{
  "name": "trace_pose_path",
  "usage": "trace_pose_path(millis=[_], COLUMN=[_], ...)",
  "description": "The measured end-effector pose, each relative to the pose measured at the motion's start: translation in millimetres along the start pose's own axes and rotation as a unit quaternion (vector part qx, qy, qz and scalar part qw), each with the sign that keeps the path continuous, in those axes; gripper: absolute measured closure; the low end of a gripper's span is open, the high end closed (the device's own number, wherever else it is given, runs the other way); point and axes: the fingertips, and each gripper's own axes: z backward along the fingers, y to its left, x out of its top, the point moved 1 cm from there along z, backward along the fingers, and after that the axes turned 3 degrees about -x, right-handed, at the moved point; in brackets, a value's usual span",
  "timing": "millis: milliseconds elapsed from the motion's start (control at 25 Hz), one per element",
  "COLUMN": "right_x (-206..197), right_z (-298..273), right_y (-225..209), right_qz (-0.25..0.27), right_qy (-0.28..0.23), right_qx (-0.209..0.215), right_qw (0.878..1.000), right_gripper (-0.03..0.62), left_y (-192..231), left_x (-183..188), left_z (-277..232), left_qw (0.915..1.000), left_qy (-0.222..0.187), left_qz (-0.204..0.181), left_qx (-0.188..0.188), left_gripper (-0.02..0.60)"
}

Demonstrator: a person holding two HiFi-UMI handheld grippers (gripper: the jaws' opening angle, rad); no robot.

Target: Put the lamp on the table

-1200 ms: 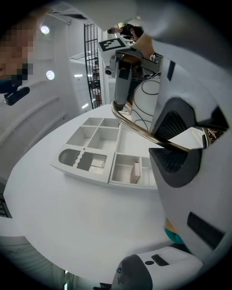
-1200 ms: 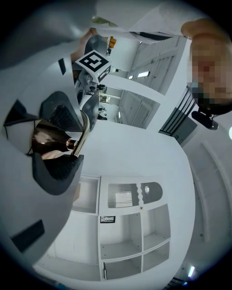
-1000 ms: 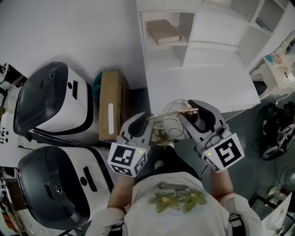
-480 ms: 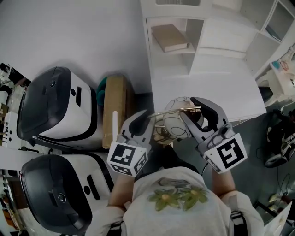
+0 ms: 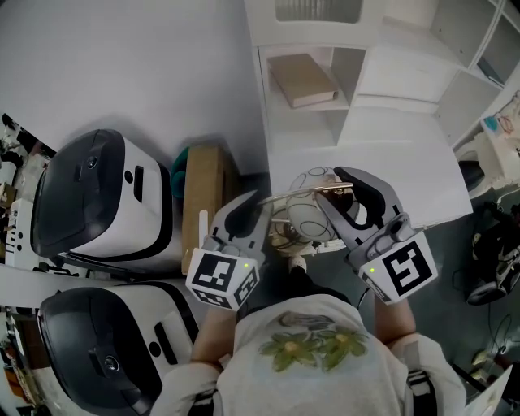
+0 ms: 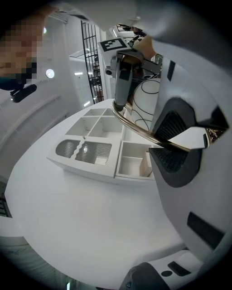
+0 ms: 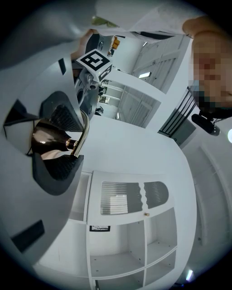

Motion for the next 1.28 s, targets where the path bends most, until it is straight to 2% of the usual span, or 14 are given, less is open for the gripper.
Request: trace_pose_path(millis=[1280], right_x=[-27], right_z=[-86], right_y=[-86], right_qz=[-0.008], right_qy=[0.008], right_qx=[0.009], right_qw=[1.000], right_gripper=[0.422], left_y=[70], left_x=[8], left_z=[-99], left_qw=[0.9999], left_qy=[0.010], left_qz=[0.012], left_qx=[0.007], left_gripper=[0.509])
